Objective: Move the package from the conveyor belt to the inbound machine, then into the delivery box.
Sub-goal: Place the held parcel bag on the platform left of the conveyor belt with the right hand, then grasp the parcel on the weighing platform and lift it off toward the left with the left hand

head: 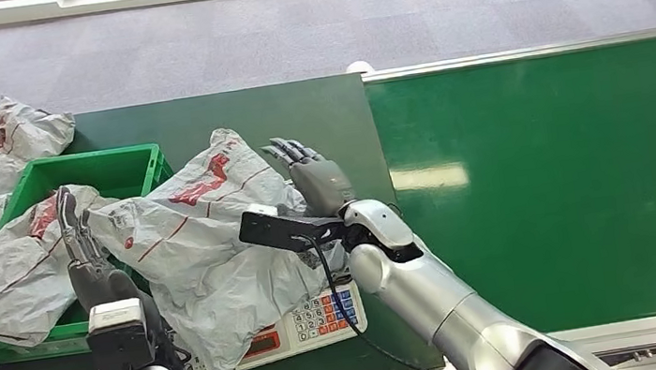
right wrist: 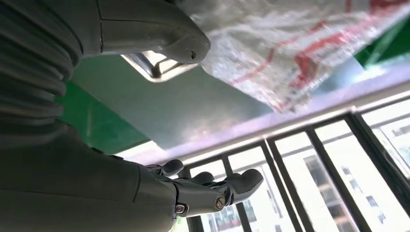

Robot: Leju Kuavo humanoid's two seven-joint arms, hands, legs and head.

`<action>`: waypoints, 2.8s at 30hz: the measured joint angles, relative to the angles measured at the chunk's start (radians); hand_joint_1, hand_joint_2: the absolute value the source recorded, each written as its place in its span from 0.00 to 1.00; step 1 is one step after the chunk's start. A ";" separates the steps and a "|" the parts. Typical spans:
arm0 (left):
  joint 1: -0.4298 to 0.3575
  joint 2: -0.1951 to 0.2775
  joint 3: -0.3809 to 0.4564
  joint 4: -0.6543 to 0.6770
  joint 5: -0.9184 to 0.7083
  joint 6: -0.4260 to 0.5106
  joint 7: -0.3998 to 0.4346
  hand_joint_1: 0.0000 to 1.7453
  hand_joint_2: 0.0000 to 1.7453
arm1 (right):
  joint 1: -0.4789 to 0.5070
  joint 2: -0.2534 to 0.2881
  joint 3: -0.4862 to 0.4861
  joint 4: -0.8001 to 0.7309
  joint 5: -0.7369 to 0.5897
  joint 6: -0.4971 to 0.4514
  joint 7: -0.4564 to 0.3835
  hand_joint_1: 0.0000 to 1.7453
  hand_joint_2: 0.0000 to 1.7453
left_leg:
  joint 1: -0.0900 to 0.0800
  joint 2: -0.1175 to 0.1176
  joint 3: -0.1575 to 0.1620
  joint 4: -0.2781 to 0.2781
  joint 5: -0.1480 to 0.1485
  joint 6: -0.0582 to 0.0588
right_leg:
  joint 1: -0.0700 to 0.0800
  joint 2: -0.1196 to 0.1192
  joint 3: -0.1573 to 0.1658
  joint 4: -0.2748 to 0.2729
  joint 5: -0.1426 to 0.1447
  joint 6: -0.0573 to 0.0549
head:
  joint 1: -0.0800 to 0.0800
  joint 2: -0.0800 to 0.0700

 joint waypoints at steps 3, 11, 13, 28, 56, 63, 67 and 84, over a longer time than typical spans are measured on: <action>0.015 0.000 0.000 -0.019 -0.108 0.053 0.008 0.00 0.00 | 0.060 -0.008 -0.015 -0.174 0.125 -0.116 0.042 0.00 1.00 | 0.000 0.000 -0.001 0.000 0.000 0.000 | 0.000 0.000 -0.001 0.000 0.000 0.000 | 0.000 0.000; -0.084 0.087 -0.075 0.015 -0.934 -0.116 0.381 0.00 1.00 | 0.327 -0.083 -0.025 -0.797 0.377 -0.279 0.120 0.00 1.00 | -0.001 -0.005 -0.004 0.000 0.000 0.000 | 0.000 -0.005 -0.003 -0.002 0.000 0.000 | 0.000 0.000; -0.159 0.147 -0.126 0.079 -0.950 -0.169 0.413 0.00 1.00 | 0.387 -0.111 -0.025 -0.886 0.378 -0.313 0.117 0.00 1.00 | -0.001 -0.004 -0.003 0.000 0.000 0.000 | 0.000 -0.005 -0.002 -0.001 0.001 0.000 | 0.000 0.000; -0.482 0.432 -0.338 0.422 -0.694 -0.415 0.314 0.00 1.00 | 0.623 -0.285 -0.088 -1.079 0.267 -0.427 0.063 0.00 1.00 | 0.000 0.000 -0.004 0.001 0.003 -0.002 | 0.000 -0.001 -0.006 0.001 0.003 -0.003 | 0.000 0.000; -0.799 0.426 -0.737 1.028 -0.475 -0.621 0.178 1.00 1.00 | 0.795 -0.352 -0.143 -1.150 0.158 -0.486 -0.059 0.00 1.00 | -0.002 -0.010 0.012 -0.002 -0.004 0.002 | -0.002 -0.012 0.024 0.000 -0.011 0.001 | 0.000 0.000; -0.826 0.382 -0.770 1.095 -0.470 -0.615 0.172 1.00 1.00 | 0.793 -0.349 -0.143 -1.153 0.149 -0.485 -0.061 0.00 1.00 | -0.001 -0.016 0.003 -0.001 0.005 0.001 | -0.002 -0.018 0.018 0.001 -0.001 0.000 | 0.000 0.000; -0.833 0.366 -0.780 1.117 -0.469 -0.612 0.171 1.00 1.00 | 0.793 -0.349 -0.143 -1.153 0.149 -0.485 -0.061 0.00 1.00 | -0.001 -0.015 0.001 -0.001 0.007 0.000 | -0.001 -0.016 0.015 0.001 0.002 -0.002 | 0.000 0.000; -0.862 0.329 -0.817 1.167 -0.507 -0.620 0.167 1.00 1.00 | 0.810 -0.346 -0.144 -1.154 0.158 -0.486 -0.070 0.00 1.00 | 0.000 -0.013 0.007 -0.002 0.005 -0.001 | -0.001 -0.014 0.019 0.001 -0.001 -0.003 | 0.000 0.000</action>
